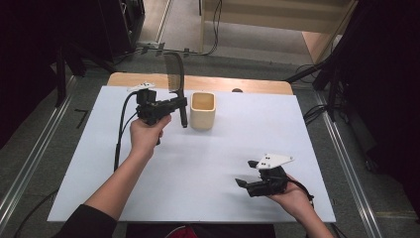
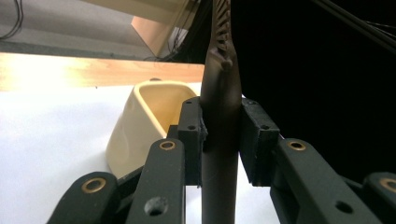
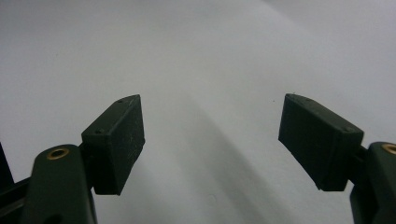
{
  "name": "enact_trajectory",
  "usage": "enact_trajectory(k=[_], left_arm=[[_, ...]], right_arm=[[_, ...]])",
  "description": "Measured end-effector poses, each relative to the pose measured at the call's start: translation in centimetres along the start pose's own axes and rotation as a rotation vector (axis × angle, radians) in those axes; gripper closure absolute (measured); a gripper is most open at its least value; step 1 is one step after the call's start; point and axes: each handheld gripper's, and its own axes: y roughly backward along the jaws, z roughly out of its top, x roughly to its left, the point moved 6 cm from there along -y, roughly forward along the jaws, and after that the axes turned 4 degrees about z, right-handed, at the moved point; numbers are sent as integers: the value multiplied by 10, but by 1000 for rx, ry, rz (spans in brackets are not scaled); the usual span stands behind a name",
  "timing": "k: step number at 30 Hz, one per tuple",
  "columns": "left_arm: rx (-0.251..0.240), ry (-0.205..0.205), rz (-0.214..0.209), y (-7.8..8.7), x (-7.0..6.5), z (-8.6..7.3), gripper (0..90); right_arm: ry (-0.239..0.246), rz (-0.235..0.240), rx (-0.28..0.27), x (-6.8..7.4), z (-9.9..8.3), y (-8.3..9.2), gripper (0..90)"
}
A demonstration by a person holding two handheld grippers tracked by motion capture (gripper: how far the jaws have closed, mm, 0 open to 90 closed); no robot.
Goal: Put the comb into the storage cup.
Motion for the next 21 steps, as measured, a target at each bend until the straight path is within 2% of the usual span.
enact_trajectory(k=[6,8,12,21], left_arm=[[-12,-19,0,-5,-5,9,738],[-22,-11,-3,-7,-5,13,738],[-17,-23,-3,-11,-7,20,738],[-54,-29,-5,-18,-8,42,738]], right_arm=[[7,-1,-12,0,1,0,208],[6,-1,-10,0,1,0,207],[1,4,-6,1,1,0,208],[4,5,-14,0,1,0,208]])
